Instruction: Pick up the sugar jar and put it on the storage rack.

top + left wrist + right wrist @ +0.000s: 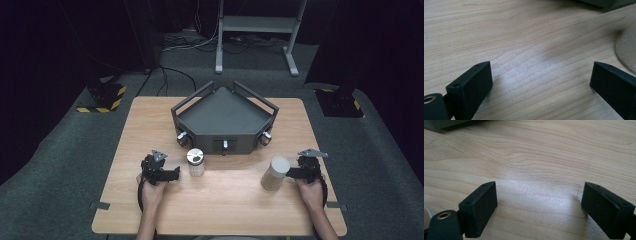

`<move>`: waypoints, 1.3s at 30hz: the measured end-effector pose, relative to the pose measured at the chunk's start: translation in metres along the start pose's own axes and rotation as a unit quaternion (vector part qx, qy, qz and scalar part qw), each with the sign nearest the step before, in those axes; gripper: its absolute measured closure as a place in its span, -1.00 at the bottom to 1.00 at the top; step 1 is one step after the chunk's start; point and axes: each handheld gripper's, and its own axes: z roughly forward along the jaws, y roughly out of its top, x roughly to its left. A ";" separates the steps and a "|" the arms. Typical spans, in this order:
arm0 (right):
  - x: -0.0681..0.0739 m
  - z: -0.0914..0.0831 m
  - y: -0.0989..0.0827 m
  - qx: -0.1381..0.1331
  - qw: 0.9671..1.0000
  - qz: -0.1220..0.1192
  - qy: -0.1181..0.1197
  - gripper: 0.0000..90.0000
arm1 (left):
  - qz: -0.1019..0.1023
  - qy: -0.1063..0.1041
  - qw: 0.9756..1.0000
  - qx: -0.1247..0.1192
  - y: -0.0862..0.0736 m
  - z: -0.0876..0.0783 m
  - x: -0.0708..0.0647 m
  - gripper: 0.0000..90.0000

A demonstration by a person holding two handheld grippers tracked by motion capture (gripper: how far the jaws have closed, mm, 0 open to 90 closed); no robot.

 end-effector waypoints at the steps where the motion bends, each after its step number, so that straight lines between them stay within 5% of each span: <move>1: 0.000 0.000 0.000 0.000 1.000 0.000 0.000 -0.72 | 0.000 0.000 1.000 0.000 0.000 0.000 0.000 -0.90; 23: 0.000 0.000 0.000 0.000 1.000 0.000 0.000 -0.72 | 0.000 -0.002 1.000 0.003 0.001 0.001 0.000 -0.94; 32: 0.000 0.000 0.000 0.000 1.000 0.000 0.000 -0.72 | -0.006 -0.020 1.000 -0.001 0.000 0.000 0.008 -0.98; 39: 0.000 0.000 0.000 0.000 1.000 0.000 0.000 -0.72 | 0.013 -0.016 1.000 0.006 0.003 0.002 0.003 -0.99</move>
